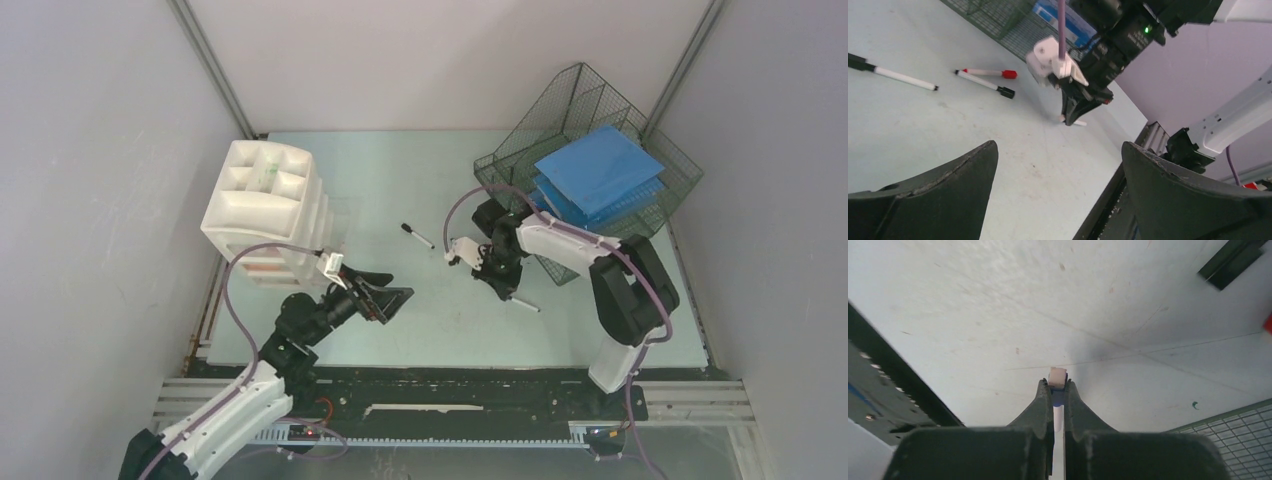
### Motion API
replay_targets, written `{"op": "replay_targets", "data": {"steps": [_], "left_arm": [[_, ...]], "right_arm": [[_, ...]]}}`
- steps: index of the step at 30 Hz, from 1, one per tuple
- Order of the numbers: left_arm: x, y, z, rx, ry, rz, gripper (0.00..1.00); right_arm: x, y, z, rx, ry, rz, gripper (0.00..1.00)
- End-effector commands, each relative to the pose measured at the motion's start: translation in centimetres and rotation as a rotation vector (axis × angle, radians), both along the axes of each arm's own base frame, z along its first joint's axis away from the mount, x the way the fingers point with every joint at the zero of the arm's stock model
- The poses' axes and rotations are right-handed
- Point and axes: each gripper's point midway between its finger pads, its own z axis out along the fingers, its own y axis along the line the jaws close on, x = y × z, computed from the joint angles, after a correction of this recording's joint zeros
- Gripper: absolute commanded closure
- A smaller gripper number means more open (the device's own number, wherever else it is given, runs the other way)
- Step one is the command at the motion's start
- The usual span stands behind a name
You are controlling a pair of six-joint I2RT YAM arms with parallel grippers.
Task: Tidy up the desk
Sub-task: Pick up the stationery from the center of the board.
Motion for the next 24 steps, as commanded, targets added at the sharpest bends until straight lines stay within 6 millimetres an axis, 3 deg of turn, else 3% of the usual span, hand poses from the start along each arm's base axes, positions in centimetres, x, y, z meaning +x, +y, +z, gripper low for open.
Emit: {"op": "replay_targets", "data": {"steps": [1, 6, 9, 13, 18, 22, 24], "left_arm": [[-0.2, -1.6, 2.3, -0.044, -0.097, -0.019, 0.00], [0.1, -4.2, 2.6, -0.039, -0.097, -0.038, 0.00], [0.6, -6.6, 2.8, -0.023, -0.076, -0.056, 0.00], [0.9, -10.0, 3.4, -0.013, -0.058, -0.096, 0.00], [0.8, -13.5, 4.1, -0.027, -0.053, -0.143, 0.00], [0.5, -15.8, 4.3, -0.041, -0.046, -0.178, 0.04], [0.6, -16.8, 4.2, -0.051, -0.033, -0.191, 0.11]], "right_arm": [[0.3, 4.0, 5.7, 0.281, -0.014, -0.059, 1.00], [0.1, 5.7, 11.2, 0.567, 0.024, -0.134, 1.00], [-0.4, 6.1, 15.0, 0.755, 0.066, -0.159, 1.00], [-0.9, 5.9, 18.5, 0.924, 0.098, -0.186, 1.00], [-1.3, 5.7, 20.4, 1.029, 0.141, -0.205, 1.00], [-1.6, 5.7, 20.9, 1.069, 0.190, -0.212, 1.00], [-1.7, 5.7, 20.9, 1.078, 0.205, -0.212, 1.00]]}}
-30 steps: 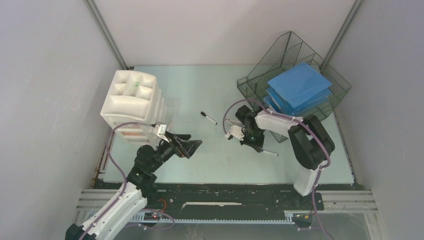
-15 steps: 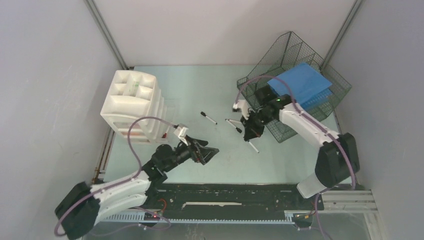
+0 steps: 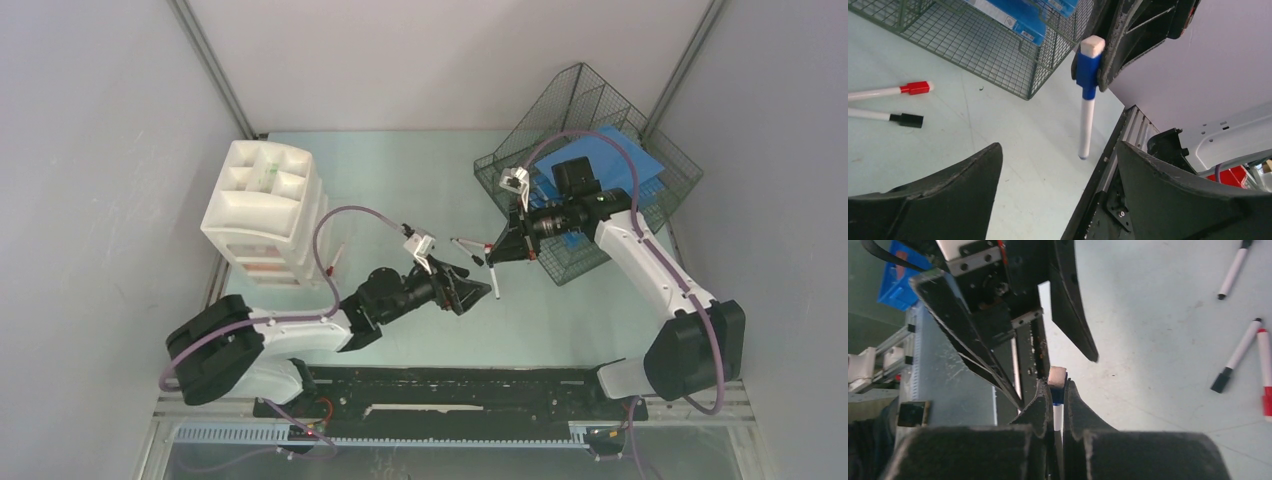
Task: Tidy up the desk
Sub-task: Pick up the stationery from the center of the board, then place the stationery in the drawer.
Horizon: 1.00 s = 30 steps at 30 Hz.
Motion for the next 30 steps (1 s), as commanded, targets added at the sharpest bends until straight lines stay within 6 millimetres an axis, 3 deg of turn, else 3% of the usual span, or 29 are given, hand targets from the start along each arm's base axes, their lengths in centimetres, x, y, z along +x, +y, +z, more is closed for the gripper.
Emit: {"op": "replay_targets", "data": {"steps": [1, 6, 11, 16, 19, 20, 24, 30], "left_arm": [[0.5, -2.2, 2.7, -0.091, -0.031, -0.004, 0.14], [0.6, -3.5, 2.5, -0.123, -0.007, -0.013, 0.28], [0.5, -4.2, 2.6, -0.134, -0.004, -0.033, 0.49], [0.2, -4.6, 2.5, -0.132, -0.001, -0.058, 0.73], [0.1, -4.6, 2.4, -0.127, -0.008, -0.062, 0.96], [0.2, -4.5, 2.4, -0.125, -0.013, -0.060, 0.99], [0.3, -4.0, 2.3, -0.102, -0.028, -0.041, 1.00], [0.5, -3.4, 1.5, -0.030, -0.046, -0.022, 1.00]], "right_arm": [[-1.0, 0.5, 1.5, 0.099, 0.049, 0.042, 1.00], [-1.1, 0.5, 1.5, 0.105, 0.056, 0.046, 1.00], [-1.0, 0.5, 1.3, 0.101, 0.060, 0.044, 1.00], [-0.9, 0.5, 1.1, 0.093, 0.061, 0.038, 1.00], [-0.8, 0.4, 0.9, 0.088, 0.058, 0.037, 1.00], [-0.8, 0.4, 0.9, 0.086, 0.057, 0.037, 1.00], [-0.8, 0.4, 0.8, 0.082, 0.052, 0.039, 0.97], [-1.2, 0.2, 0.9, 0.081, 0.031, 0.051, 0.66]]}}
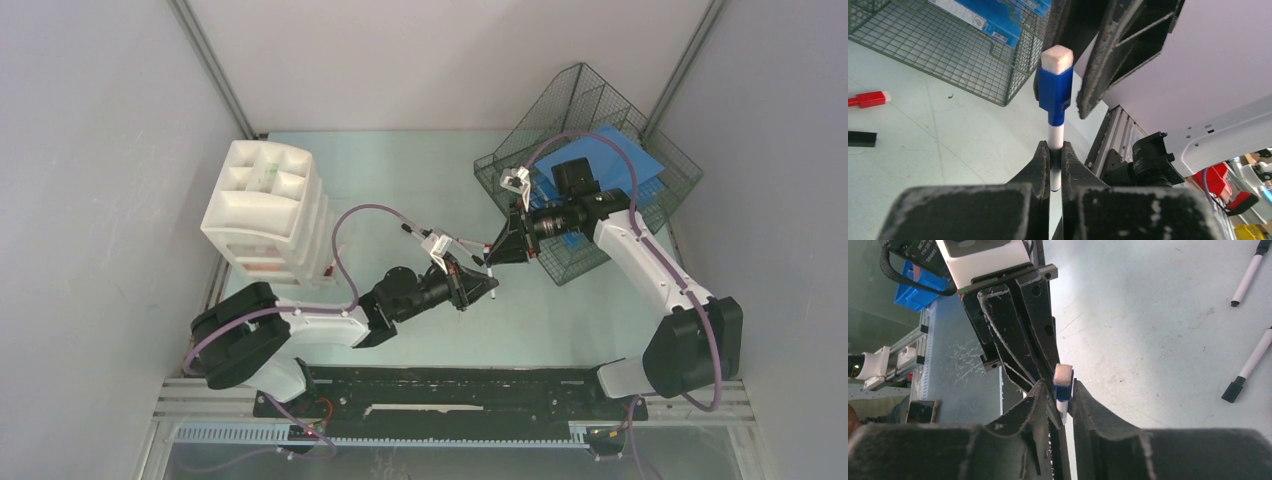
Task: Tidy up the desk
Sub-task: Place the stationery in the drawer.
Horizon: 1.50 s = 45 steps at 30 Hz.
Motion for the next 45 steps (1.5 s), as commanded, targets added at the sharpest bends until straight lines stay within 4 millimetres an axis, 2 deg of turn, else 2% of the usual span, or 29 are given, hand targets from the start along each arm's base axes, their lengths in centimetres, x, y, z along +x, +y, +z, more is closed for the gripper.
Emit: {"op": "replay_targets", "data": {"steps": [1, 3, 6, 14, 19, 25, 37, 45], "left_arm": [[0.9, 0.8, 1.1, 0.037, -0.065, 0.048, 1.00], [1.0, 1.1, 0.6, 0.075, -0.075, 0.056, 1.00], [1.0, 1.6, 0.3, 0.126, -0.093, 0.058, 1.00], [2.1, 4.2, -1.5, 0.287, -0.109, 0.152, 1.00], [3.4, 7.4, -3.5, 0.474, -0.097, 0.273, 1.00], [4.9, 11.4, -4.6, 0.634, -0.089, 0.421, 1.00], [7.1, 19.5, -5.5, 0.811, -0.012, 0.706, 1.00], [8.0, 26.1, -5.5, 0.850, 0.088, 0.933, 1.00]], "right_arm": [[-0.8, -0.1, 0.6, 0.017, -0.013, 0.021, 0.62], [-0.9, -0.2, 0.7, 0.011, -0.025, 0.020, 0.55], [-0.9, -0.3, 0.7, 0.006, -0.040, 0.019, 0.50], [-0.8, -0.5, 0.6, -0.011, -0.065, 0.012, 0.49], [-0.8, -0.6, 0.5, -0.020, -0.076, 0.010, 0.49], [-0.6, -0.7, 0.3, -0.034, -0.083, 0.005, 0.49], [-0.3, -0.9, -0.2, -0.058, -0.093, -0.006, 0.49], [-0.1, -1.0, -0.4, -0.068, -0.096, -0.011, 0.49]]}}
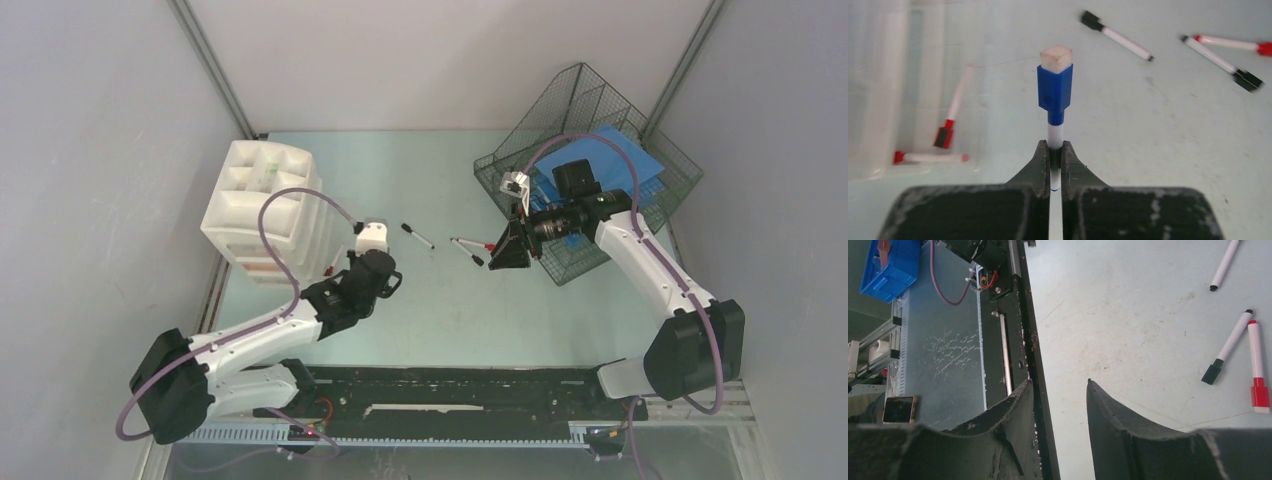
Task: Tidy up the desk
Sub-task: Place the stationery in the drawer.
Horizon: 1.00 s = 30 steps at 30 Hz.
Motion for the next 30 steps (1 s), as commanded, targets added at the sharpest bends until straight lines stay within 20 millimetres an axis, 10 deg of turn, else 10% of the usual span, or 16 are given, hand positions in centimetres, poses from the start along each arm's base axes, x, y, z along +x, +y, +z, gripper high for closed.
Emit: {"op": "replay_targets", "data": {"steps": [1, 10, 24, 30], "left_arm": [[0.9, 4.0, 2.1, 0.001, -0.049, 0.180, 1.00], [2.1, 9.5, 3.2, 0.065, -0.077, 0.381, 0.99], [4.8, 12.8, 2.8, 0.299, -0.019, 0.523, 0.90], [5.9, 13.3, 2.0, 0.427, 0.027, 0.566, 0.58]], "right_arm": [[-0.3, -0.2, 0.8, 0.006, -0.044, 0.007, 0.49], [-0.2, -0.2, 0.6, 0.001, -0.042, 0.006, 0.49], [-0.1, -0.2, 0.4, -0.008, -0.044, 0.002, 0.50], [0.0, -0.3, 0.2, -0.014, -0.043, 0.000, 0.49]]}}
